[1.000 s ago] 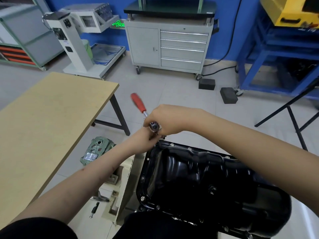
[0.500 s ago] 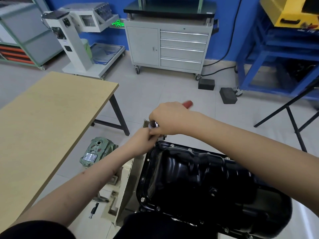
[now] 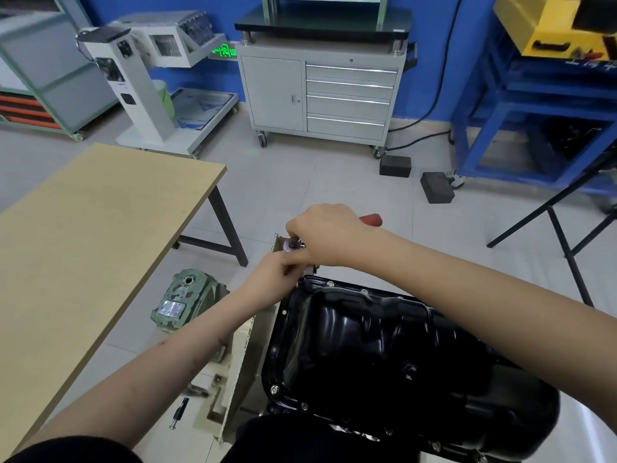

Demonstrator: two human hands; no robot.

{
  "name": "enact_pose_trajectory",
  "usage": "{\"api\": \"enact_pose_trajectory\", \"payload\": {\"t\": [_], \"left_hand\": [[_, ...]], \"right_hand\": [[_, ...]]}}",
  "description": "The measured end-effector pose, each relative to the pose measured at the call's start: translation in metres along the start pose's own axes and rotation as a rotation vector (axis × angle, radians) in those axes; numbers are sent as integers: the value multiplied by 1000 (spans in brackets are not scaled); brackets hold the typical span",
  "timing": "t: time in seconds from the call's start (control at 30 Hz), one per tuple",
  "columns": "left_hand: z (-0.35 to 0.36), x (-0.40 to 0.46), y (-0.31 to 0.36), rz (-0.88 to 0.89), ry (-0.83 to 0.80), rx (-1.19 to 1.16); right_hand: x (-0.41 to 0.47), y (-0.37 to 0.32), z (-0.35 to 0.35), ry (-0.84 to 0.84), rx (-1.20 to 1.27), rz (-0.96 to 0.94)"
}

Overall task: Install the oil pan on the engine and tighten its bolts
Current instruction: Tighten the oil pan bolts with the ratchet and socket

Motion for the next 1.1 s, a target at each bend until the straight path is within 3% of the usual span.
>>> {"api": "enact_pose_trajectory", "payload": {"t": [0.27, 0.37, 0.63, 0.9, 1.0, 1.1], "left_hand": [[-4, -2, 11, 119, -68, 37], [-3, -4, 6, 99, -68, 6], [7, 0, -7, -69, -11, -8], [3, -2, 3, 111, -67, 12], [5, -2, -3, 89, -47, -26], [9, -1, -10, -12, 10, -83]], "right_hand": [[-1, -4, -2, -180, 71, -129], [0, -8, -1, -140, 16, -176], [-1, -14, 3, 7, -79, -17], [-2, -12, -5, -248, 41, -153], [0, -14, -4, -210, 17, -157], [3, -12, -3, -78, -61, -48]]}}
Point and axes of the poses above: each hand's wrist, its own x-axis towards the middle knuckle, its own z-axis out of the palm, y = z × x, the point moved 2 cm from there along x, towards the middle knuckle, and after that the axes turned 8 degrees about x, right-handed, at the moved point
